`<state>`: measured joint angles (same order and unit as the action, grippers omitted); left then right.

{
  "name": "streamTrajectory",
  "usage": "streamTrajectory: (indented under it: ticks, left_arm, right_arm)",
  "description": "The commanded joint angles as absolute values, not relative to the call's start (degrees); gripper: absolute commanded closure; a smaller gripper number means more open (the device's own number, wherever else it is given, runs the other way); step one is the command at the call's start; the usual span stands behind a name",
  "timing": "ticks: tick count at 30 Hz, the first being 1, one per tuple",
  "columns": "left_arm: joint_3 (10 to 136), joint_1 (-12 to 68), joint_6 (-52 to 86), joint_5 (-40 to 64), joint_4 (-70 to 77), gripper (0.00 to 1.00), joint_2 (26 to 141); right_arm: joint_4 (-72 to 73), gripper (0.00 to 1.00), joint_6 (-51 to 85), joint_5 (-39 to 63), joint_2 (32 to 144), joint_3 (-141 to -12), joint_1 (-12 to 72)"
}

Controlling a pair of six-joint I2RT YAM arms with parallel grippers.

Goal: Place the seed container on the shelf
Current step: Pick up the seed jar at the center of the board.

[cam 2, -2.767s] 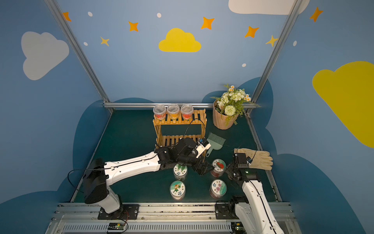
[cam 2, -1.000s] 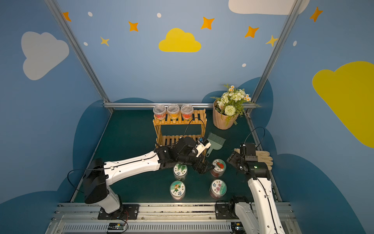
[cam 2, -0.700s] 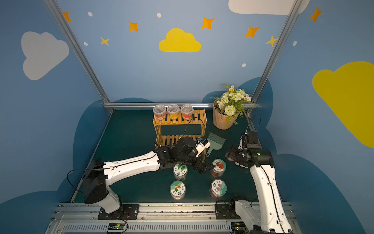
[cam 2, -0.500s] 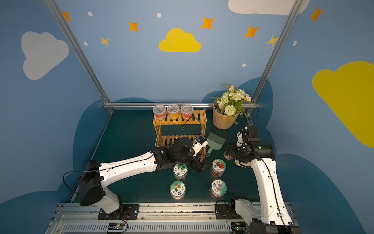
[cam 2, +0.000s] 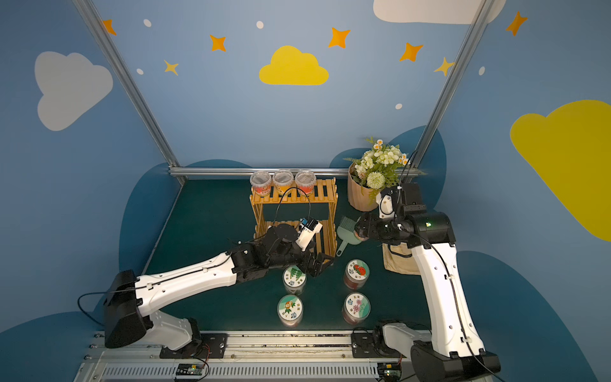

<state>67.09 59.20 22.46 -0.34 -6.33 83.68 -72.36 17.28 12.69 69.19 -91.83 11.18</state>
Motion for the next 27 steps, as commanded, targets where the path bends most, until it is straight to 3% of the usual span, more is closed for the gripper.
streamTrajectory:
  ticks: [1,14,27]
  left_arm:
    - [65.27,57.87,24.23,-2.65,-2.04,0.0,80.86]
    - [65.34,53.81,25.79,-2.4,0.35,0.0,78.85]
    - [67.35,50.83,28.13,0.52,-1.13,0.0,79.63]
  right_arm:
    - [-73.24,0.26,16.44,12.63,72.13,-97.96,14.2]
    - [-71.15,0.25,16.96,13.1,86.81,-116.15,21.13]
    - [-69.5,0.24,17.15,13.51,95.47,-124.84,22.24]
